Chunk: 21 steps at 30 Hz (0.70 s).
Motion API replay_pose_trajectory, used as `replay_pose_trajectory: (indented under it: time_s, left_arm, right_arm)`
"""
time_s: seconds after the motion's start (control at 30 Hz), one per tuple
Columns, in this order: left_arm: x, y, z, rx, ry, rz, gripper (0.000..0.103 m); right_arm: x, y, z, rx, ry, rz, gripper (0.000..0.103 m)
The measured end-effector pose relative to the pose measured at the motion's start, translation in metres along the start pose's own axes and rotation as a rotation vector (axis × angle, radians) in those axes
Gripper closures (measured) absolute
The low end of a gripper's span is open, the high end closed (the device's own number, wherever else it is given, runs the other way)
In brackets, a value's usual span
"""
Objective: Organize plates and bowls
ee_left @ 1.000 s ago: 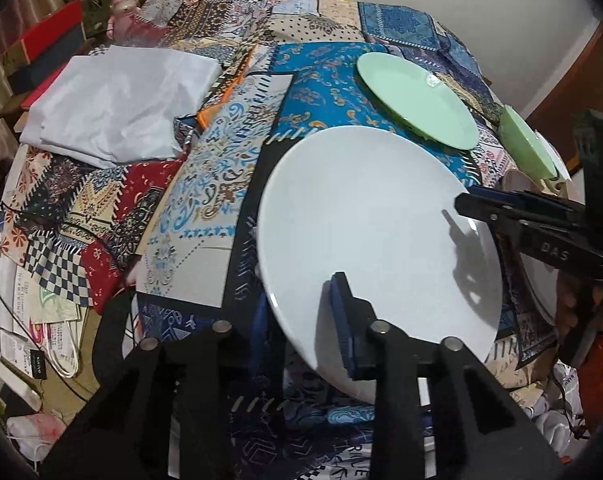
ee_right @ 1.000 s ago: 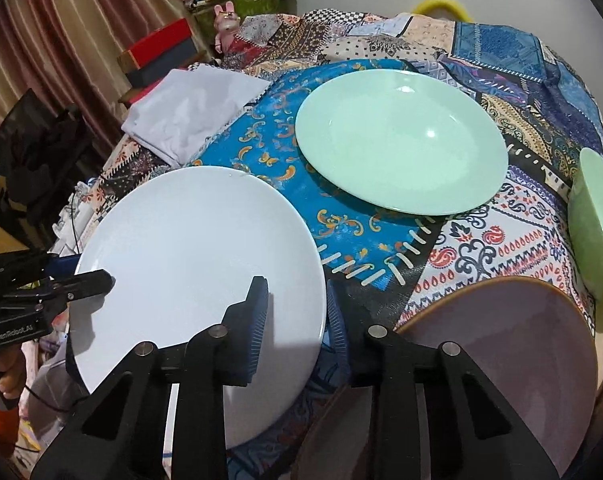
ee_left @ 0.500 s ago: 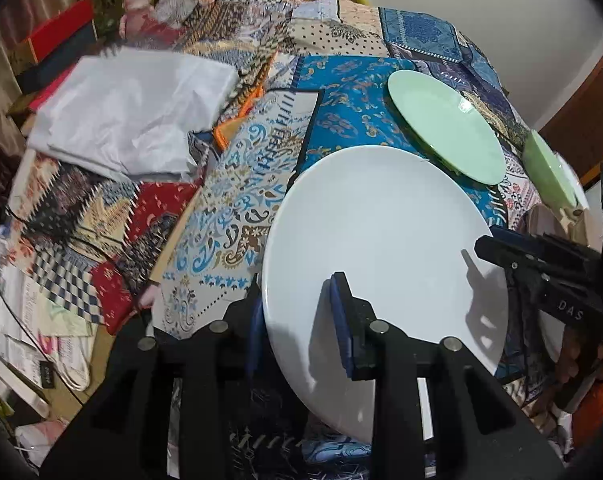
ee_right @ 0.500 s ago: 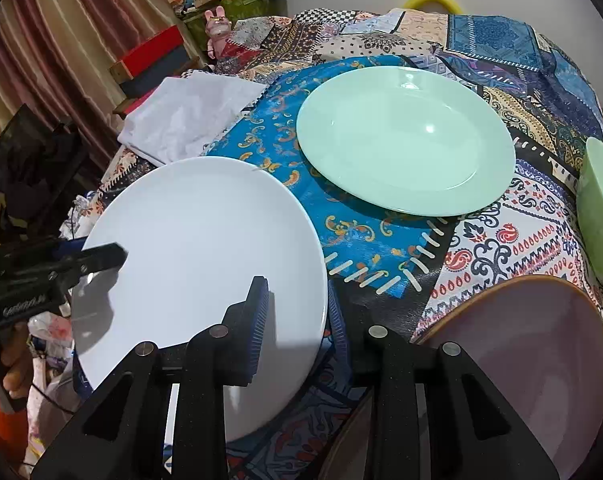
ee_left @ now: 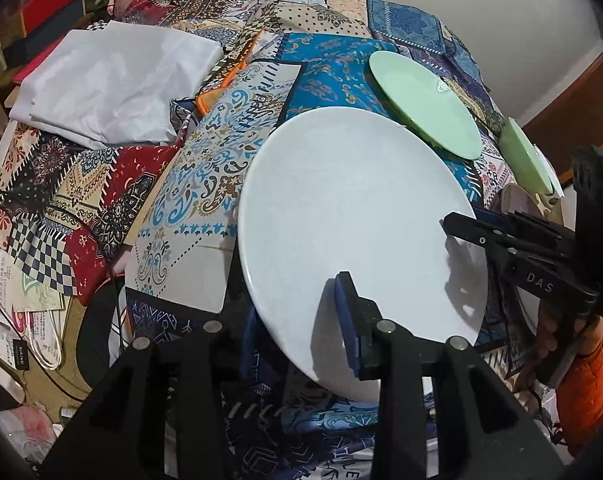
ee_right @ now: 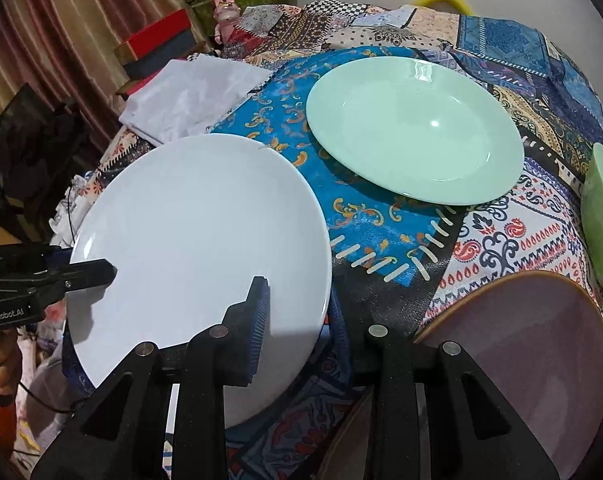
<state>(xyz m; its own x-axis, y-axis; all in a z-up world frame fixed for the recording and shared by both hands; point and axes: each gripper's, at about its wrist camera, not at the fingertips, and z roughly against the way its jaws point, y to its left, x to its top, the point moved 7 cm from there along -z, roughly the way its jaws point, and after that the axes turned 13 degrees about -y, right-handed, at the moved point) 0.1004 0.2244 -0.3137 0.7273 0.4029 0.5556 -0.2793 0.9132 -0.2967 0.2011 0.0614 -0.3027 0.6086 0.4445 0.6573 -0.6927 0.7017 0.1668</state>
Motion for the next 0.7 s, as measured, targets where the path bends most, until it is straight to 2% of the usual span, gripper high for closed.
replay_pose_trajectory:
  time_s: [0.17,0.7]
  left_arm:
    - [0.002,-0.006,0.005,0.034,-0.034,-0.051,0.065]
    - [0.025,-0.034,0.019,0.003,-0.104,-0.073,0.065]
  right_arm:
    - [0.000,0.000,0.003,-0.001,-0.009,-0.016,0.075]
    - [0.009,-0.013,0.038,-0.020,-0.120,-0.081,0.075]
